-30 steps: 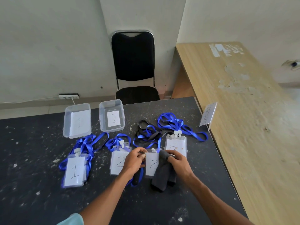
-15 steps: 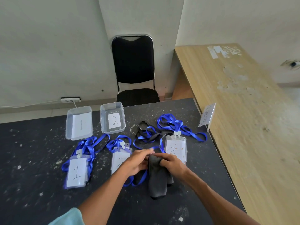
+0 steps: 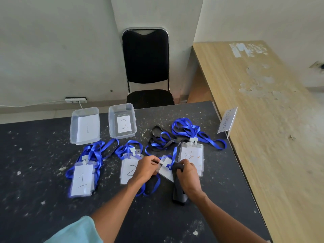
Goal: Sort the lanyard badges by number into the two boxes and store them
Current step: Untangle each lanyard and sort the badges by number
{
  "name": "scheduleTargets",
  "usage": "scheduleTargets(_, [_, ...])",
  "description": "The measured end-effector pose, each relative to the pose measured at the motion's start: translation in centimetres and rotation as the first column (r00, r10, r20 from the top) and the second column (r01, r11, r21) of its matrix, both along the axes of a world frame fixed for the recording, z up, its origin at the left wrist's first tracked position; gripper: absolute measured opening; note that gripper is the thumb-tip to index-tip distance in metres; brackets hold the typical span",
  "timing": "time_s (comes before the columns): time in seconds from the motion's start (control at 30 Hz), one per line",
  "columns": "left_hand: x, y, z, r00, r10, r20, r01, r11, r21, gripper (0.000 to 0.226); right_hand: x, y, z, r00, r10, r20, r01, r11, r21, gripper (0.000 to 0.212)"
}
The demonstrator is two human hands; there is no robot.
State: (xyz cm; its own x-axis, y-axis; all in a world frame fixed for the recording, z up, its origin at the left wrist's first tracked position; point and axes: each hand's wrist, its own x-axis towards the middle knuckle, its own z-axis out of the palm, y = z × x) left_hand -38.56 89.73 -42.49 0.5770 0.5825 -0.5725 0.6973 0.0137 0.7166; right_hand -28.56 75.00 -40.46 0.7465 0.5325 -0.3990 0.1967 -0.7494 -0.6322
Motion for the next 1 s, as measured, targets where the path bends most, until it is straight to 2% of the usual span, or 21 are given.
scheduleTargets(0.1, [0.4,-0.5,0.1,0.994,-0.108,-0.035,0.112,0.986,0.12,0.012,-1.0,0.3,-0.4,0.998,0.063,-0.015,-0.063,0.998,-0.004,0.024])
scheduleTargets(0.17, [0.5,-0.9,0.0,0.972,-0.222,-0.076,0.235,0.933,0.274,0.028,-1.0,-0.1,-0.4,0.998,0.057,-0.017,-0.057,0.998,0.022,0.023])
scheduleTargets(0.23, [0.7,-1.4,-0.2,0.961,-0.262,-0.087,0.275,0.881,0.386,0.034,-0.6,-0.6,-0.4,0.999,0.012,-0.043,-0.01,0.999,0.041,0.02])
scheduleTargets(0.33, [1.1,-1.7,-0.3,0.973,-0.224,-0.06,0.226,0.858,0.462,0.014,-0.4,-1.3,-0.5,0.998,0.002,-0.062,0.001,0.999,0.052,0.017])
scheduleTargets(0.4, [1.3,-1.8,-0.2,0.993,-0.118,0.0,0.108,0.903,0.415,0.018,-0.5,-1.9,-0.8,0.999,-0.014,-0.049,0.017,0.998,0.066,0.017])
scheduleTargets(0.5, [1.6,-1.8,0.1,0.999,0.046,0.014,-0.048,0.974,0.221,0.017,-1.0,-2.8,-1.3,0.994,-0.015,-0.108,0.021,0.998,0.054,0.017])
scheduleTargets(0.57, [1.6,-1.7,-0.2,0.988,0.155,0.019,-0.156,0.981,0.118,0.012,-1.3,-3.0,-1.4,0.99,0.003,-0.139,0.004,0.999,0.049,0.018])
scheduleTargets(0.63, [1.5,-1.6,-0.7,0.975,0.222,0.031,-0.224,0.972,0.078,0.015,-1.5,-3.1,-1.5,0.99,0.02,-0.142,-0.014,0.999,0.044,0.019])
scheduleTargets(0.77, [0.9,-1.5,-1.0,0.987,0.141,0.079,-0.141,0.99,-0.013,0.009,-0.7,-2.7,-1.6,0.988,-0.023,-0.152,0.027,0.999,0.028,0.018])
scheduleTargets(0.83, [0.7,-1.5,-1.1,0.99,0.099,0.097,-0.093,0.994,-0.061,0.015,0.1,-2.3,-1.4,0.993,-0.024,-0.115,0.028,0.999,0.033,0.019])
scheduleTargets(0.93, [0.6,-1.3,-1.2,0.989,0.077,0.124,-0.072,0.996,-0.047,0.028,1.4,-1.1,-0.9,0.999,0.028,0.043,-0.03,0.999,0.043,0.028])
scheduleTargets(1.0, [0.7,-1.1,-1.3,0.988,0.071,0.14,-0.066,0.997,-0.037,0.03,1.9,-0.2,-1.0,0.973,0.166,0.16,-0.169,0.986,0.006,0.036])
